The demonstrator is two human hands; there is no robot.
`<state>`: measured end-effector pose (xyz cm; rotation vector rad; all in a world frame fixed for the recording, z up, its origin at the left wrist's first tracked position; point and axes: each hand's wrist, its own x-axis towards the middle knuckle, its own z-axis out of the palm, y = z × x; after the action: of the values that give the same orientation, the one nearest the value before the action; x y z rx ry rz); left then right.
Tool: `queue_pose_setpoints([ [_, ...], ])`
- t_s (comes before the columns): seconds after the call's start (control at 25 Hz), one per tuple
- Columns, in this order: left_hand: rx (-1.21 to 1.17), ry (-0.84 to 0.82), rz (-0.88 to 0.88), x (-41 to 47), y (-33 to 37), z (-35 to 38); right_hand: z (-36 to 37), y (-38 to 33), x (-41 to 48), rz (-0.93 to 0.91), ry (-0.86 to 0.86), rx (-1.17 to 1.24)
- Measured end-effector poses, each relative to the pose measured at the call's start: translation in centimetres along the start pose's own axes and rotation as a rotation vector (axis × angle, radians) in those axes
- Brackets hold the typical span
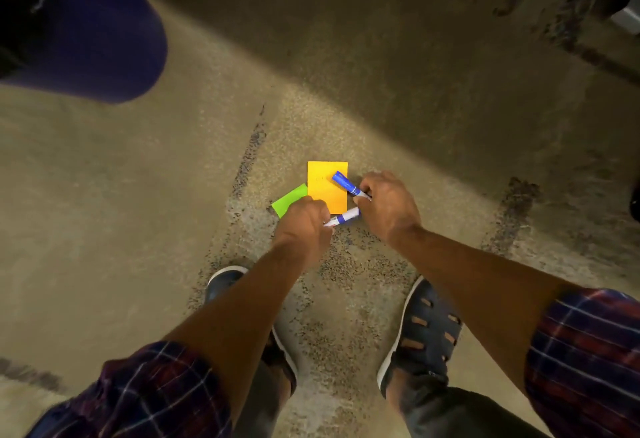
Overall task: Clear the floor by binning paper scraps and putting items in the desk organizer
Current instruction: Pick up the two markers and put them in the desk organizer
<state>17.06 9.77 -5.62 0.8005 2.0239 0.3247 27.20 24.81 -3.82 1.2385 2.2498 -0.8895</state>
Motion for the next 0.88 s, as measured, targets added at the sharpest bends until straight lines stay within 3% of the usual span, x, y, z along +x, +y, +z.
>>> queue_pose_setpoints([
  [0.12,-0.265,0.057,-0.098,-2.4,0.0,-2.3,-2.0,-0.9,-1.5,0.113,0.07,0.189],
  [0.52,-0.624,0.089,-0.185,-10.5,12.3,-15.2,-14.3,-7.8,-11.7,0.168,0.136,0.609],
  [0.68,-0.716,0.136,-0.242,-14.0,17.6,-21.0,-20.3,-10.7,-15.3,0.159,0.123,0.721],
  [0.88,-0.706,0.129,-0.142,-18.3,23.4,-27.9,-29.0,-15.0,-19.3,0.105,0.136,0.917],
])
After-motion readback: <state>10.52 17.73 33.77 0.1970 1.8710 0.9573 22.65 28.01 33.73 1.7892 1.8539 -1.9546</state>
